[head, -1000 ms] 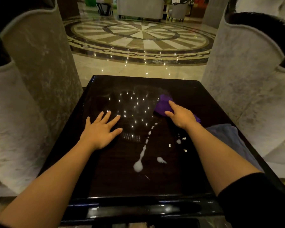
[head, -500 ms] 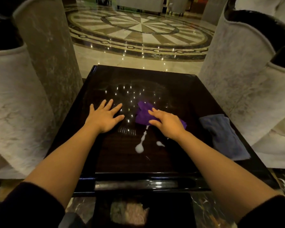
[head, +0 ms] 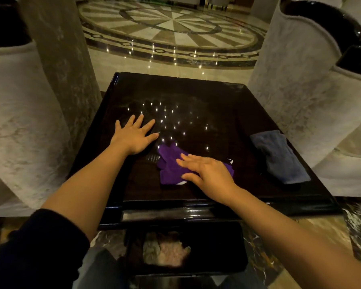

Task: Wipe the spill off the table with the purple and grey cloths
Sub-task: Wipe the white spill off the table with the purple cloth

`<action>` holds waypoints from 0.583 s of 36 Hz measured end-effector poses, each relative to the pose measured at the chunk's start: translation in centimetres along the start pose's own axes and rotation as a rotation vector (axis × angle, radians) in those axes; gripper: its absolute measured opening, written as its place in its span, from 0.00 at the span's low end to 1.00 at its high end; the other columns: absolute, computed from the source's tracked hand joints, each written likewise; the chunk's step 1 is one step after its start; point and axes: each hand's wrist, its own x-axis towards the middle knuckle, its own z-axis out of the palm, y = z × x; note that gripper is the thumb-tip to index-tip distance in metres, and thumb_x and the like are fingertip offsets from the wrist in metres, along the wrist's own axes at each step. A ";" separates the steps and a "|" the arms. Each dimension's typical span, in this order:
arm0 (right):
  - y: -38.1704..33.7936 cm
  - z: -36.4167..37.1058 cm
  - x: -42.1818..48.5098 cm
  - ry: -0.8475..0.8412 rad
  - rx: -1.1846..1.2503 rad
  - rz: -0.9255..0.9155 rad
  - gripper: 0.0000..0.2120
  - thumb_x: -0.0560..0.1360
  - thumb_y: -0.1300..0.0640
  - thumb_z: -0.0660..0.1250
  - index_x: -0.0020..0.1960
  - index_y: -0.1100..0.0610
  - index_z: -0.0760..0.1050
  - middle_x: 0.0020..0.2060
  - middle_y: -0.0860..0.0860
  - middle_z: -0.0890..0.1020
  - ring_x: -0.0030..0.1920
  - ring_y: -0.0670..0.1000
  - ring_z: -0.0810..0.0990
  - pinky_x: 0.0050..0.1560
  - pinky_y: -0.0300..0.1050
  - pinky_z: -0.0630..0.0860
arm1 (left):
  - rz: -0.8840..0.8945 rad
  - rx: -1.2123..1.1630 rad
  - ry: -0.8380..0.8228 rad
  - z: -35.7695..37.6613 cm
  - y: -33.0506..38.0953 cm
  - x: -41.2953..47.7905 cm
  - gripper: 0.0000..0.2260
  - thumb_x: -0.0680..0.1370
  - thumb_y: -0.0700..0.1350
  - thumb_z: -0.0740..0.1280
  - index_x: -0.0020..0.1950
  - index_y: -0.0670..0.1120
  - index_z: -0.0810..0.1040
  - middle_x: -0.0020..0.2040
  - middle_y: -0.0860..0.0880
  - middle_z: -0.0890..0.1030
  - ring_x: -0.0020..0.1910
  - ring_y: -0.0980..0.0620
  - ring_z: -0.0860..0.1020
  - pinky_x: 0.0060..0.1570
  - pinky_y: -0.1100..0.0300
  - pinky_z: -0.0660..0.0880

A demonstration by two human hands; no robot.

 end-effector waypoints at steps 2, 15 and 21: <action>-0.6 0.1 -0.9 0.005 -0.010 -0.039 0.20 0.74 0.53 0.64 0.66 0.53 0.68 0.67 0.51 0.71 0.69 0.49 0.67 0.67 0.43 0.62 | 0.001 -0.004 0.001 -0.1 0.0 0.0 0.27 0.76 0.63 0.46 0.73 0.59 0.45 0.77 0.48 0.44 0.75 0.47 0.41 0.70 0.40 0.39; -3.5 1.5 -5.6 0.321 -0.117 -0.162 0.13 0.66 0.52 0.69 0.48 0.57 0.82 0.46 0.51 0.86 0.48 0.49 0.84 0.45 0.38 0.76 | 0.018 0.008 0.011 0.1 -0.1 0.1 0.27 0.76 0.63 0.46 0.74 0.59 0.46 0.77 0.48 0.45 0.75 0.46 0.42 0.70 0.39 0.41; -3.8 1.9 -7.2 0.298 -0.163 -0.215 0.14 0.70 0.52 0.63 0.49 0.56 0.81 0.48 0.50 0.85 0.50 0.49 0.83 0.48 0.38 0.67 | 0.024 -0.004 0.016 0.2 -0.3 0.3 0.27 0.76 0.64 0.45 0.73 0.59 0.46 0.77 0.49 0.45 0.75 0.46 0.42 0.70 0.39 0.40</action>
